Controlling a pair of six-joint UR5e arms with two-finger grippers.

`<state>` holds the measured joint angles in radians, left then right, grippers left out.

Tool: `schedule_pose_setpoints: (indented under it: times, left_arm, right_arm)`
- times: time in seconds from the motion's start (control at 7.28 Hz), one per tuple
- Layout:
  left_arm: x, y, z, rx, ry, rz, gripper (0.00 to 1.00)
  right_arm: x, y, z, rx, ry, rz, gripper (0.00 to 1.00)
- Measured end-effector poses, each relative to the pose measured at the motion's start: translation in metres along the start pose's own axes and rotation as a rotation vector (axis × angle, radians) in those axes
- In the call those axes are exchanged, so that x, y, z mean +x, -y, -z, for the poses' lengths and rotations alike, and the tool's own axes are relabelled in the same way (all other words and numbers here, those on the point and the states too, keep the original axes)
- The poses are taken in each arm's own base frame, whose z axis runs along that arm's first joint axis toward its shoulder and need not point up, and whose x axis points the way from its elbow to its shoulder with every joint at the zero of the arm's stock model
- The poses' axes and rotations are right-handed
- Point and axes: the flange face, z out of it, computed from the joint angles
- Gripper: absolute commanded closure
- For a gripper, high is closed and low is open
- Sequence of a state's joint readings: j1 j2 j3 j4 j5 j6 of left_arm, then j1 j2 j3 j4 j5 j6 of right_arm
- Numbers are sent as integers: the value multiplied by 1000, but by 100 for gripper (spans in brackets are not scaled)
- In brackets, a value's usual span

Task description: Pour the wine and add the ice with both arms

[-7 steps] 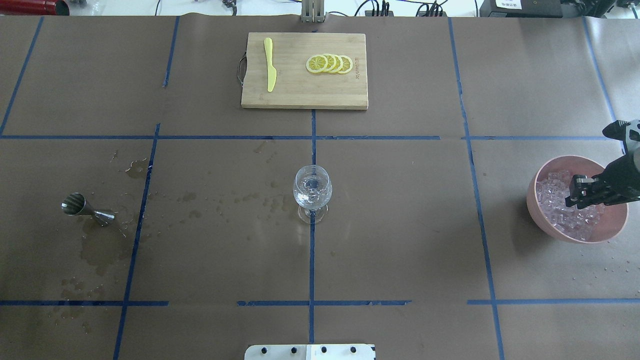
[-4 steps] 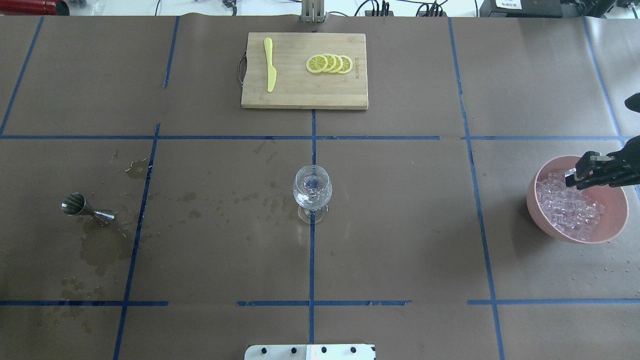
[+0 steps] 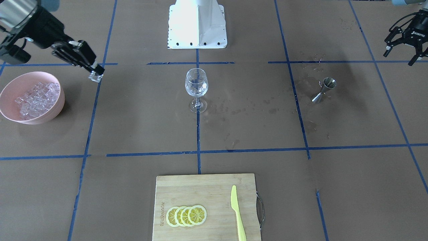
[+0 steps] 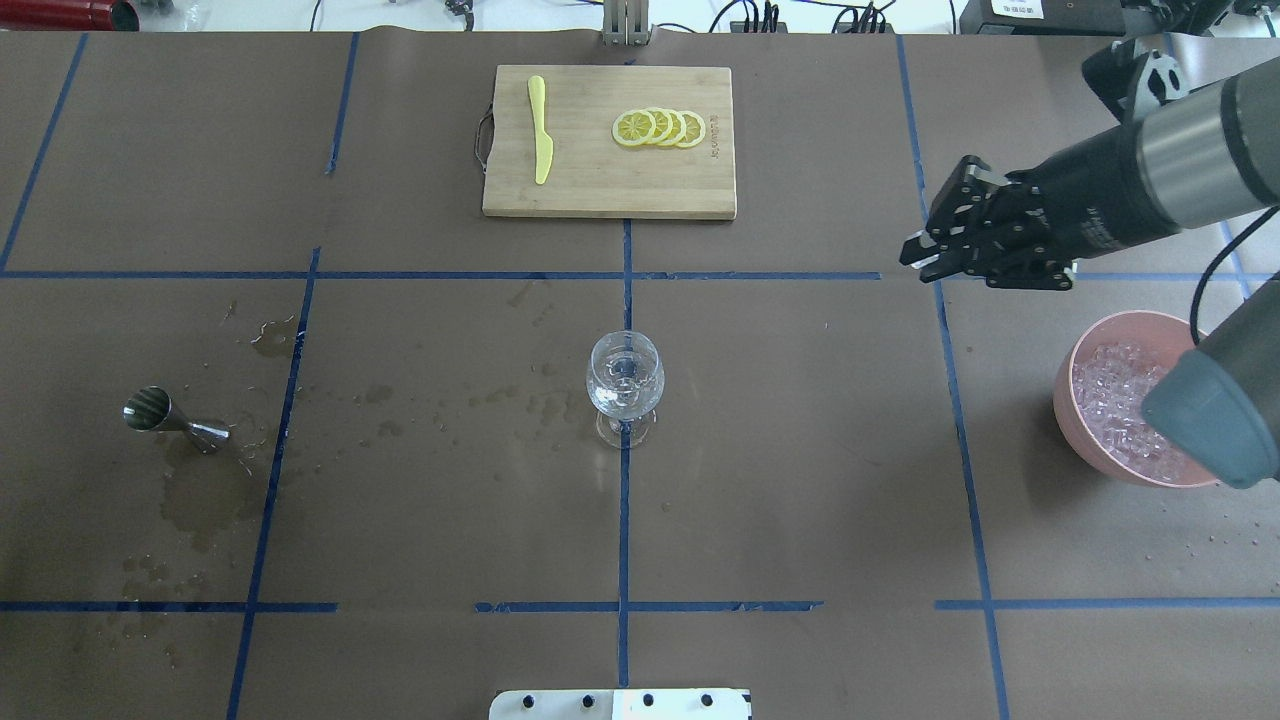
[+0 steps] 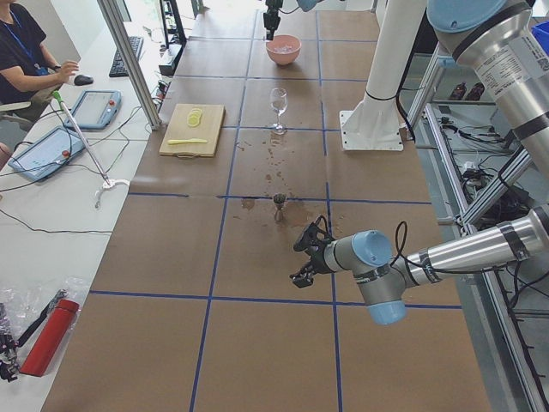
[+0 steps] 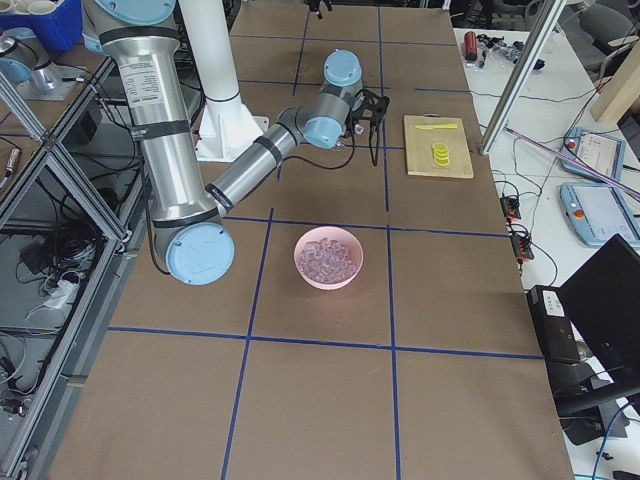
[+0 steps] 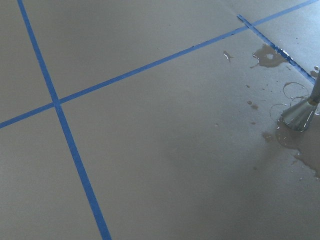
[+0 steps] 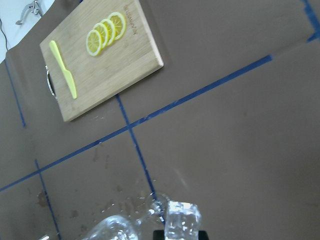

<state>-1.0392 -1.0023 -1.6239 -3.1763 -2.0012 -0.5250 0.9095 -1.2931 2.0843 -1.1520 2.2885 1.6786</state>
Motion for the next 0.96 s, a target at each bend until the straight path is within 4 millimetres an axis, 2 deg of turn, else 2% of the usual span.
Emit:
schedule_pose_setpoints:
  times: [0.27,0.41,0.55,0.69,0.96]
  left_arm:
    - [-1,3,-3,7,0,-1,0]
    - [-1,3,-4,8,1,-1,0]
    - [-1,3,-4,8,1,-1,0]
    - [-1,4,-4,9,1,-1,0]
    - [-1,6,-2,19,4,6,0]
  right_arm:
    - [-58,-59,-45,-3,45,-52,100]
    - [-79,-91,-72,11,43,-54,100]
    - [-93,-121,-98,34,29,-49,100]
    - [-98,-139,-118,56,12,-45,100]
    - [-99,-152,-142,70,-14,-42,100]
